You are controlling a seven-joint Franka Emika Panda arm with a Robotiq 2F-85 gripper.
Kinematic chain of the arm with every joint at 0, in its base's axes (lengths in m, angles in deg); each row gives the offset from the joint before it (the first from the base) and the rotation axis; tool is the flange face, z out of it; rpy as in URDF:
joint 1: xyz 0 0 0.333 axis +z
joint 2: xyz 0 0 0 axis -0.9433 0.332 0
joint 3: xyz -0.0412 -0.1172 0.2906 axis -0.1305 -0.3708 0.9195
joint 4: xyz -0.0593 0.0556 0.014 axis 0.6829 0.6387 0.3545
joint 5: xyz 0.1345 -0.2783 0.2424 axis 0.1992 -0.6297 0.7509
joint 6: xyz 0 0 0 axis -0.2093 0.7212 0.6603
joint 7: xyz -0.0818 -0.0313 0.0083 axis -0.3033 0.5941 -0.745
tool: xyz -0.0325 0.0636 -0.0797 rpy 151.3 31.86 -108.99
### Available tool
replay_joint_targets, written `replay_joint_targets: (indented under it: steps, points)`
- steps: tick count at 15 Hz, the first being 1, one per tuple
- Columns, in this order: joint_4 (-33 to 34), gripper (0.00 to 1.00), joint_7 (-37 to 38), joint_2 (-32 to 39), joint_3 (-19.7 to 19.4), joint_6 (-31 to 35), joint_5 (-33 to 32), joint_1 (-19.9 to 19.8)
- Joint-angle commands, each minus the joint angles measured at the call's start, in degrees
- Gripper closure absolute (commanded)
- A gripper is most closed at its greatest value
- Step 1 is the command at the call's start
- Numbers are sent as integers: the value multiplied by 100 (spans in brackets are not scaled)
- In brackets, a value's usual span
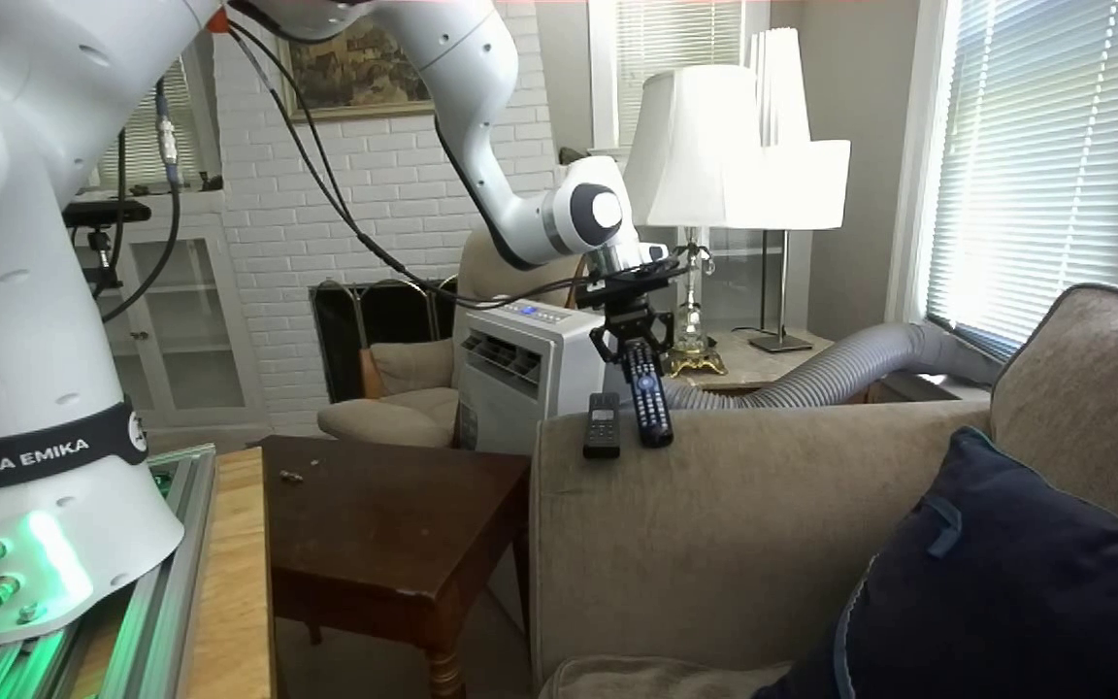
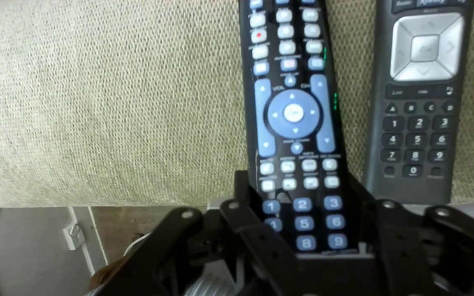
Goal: Move the remote from the seat of the chair to the armrest
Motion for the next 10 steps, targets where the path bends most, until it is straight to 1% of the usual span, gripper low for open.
replay_joint_targets:
  steps: [1, 10]
  points:
    - [369, 69, 217, 257, -169, -188, -93, 115]
    - [672, 69, 179, 544, -213, -372, -69, 107]
